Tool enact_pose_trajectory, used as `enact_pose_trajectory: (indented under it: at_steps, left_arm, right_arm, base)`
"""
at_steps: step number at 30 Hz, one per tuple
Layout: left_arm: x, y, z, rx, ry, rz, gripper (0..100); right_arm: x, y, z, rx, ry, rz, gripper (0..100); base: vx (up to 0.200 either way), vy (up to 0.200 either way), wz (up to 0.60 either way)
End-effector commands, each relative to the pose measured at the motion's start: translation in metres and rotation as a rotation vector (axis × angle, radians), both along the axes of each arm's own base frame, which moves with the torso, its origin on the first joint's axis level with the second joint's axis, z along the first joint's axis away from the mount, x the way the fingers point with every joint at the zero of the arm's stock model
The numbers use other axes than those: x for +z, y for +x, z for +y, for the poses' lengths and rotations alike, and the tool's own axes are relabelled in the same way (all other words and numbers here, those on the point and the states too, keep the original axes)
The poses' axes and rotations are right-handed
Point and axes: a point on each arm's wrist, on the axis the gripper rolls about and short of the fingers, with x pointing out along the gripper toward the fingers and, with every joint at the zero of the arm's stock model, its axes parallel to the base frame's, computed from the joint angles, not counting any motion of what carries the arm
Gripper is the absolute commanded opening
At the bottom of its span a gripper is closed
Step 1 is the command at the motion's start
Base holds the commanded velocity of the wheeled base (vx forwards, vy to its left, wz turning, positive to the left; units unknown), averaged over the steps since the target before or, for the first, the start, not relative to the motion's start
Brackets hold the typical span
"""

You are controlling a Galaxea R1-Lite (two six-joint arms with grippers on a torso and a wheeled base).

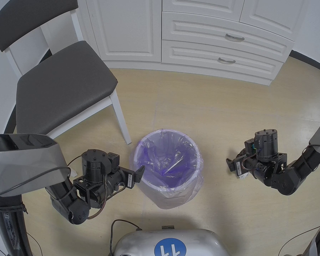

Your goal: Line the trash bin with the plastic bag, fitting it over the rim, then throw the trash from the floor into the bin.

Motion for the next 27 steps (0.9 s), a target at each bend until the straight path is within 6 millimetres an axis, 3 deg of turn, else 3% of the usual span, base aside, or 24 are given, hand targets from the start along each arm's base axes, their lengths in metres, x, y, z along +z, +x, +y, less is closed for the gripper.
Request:
enact_pose_trajectory:
  at_steps: [1,10,27]
  left_arm:
    - [-0.026,0.004,-0.014,0.012,0.060,0.040,100]
    - [-0.050,0.011,-0.021,0.079,0.144,0.048,100]
    - [-0.055,-0.007,-0.007,0.093,0.135,0.040,100]
  right_arm:
    - [-0.004,-0.005,-0.004,0.004,-0.028,0.010,100]
    - [-0.005,-0.006,-0.008,0.001,-0.046,0.017,100]
    - [-0.008,-0.006,-0.010,0.001,-0.061,0.027,100]
  base:
    - [0.000,0.000,0.00]
    - [0.000,0.000,0.00]
    - [0.000,0.000,0.00]
